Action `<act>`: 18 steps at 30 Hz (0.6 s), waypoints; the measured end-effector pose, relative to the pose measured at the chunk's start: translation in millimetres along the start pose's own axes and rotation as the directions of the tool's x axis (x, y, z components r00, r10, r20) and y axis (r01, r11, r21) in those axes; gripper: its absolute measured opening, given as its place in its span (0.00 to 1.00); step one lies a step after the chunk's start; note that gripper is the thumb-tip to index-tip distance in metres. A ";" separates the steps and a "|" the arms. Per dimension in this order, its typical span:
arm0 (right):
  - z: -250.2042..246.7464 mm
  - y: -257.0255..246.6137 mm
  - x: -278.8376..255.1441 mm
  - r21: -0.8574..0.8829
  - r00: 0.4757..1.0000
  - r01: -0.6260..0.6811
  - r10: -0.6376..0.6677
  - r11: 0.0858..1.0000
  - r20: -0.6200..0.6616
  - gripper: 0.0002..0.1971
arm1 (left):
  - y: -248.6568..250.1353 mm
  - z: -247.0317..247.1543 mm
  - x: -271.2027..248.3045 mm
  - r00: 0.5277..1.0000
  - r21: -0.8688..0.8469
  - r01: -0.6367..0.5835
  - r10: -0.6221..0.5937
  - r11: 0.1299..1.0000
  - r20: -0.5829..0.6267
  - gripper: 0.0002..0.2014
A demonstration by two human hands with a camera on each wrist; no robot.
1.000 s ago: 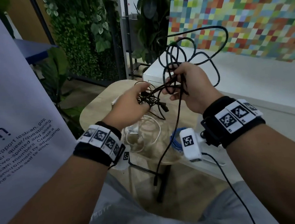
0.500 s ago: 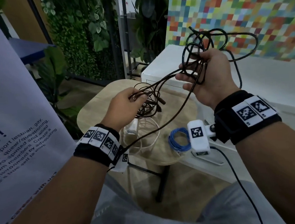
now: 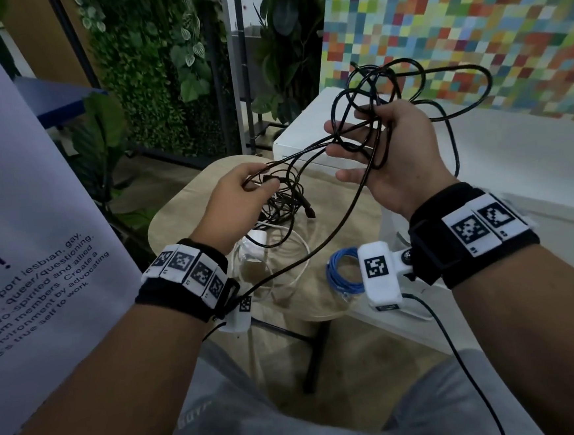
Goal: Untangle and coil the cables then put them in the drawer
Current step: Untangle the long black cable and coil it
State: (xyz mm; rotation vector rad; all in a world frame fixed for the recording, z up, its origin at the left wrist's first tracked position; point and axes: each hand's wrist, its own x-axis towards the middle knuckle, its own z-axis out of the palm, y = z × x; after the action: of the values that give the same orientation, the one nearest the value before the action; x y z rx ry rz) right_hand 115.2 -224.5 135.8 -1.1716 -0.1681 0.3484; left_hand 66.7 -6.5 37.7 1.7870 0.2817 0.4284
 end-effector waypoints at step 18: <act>-1.6 5.0 -1.6 -0.199 0.993 -0.030 0.006 0.979 -0.122 0.13 | 18.5 5.0 -8.0 0.995 -0.100 0.027 -0.017 0.995 0.098 0.12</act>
State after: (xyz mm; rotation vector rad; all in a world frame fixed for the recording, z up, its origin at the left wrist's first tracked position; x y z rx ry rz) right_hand 113.2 -224.7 130.6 -1.3909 -0.0880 0.2798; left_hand 61.0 -18.9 53.4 1.6985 0.2082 0.3330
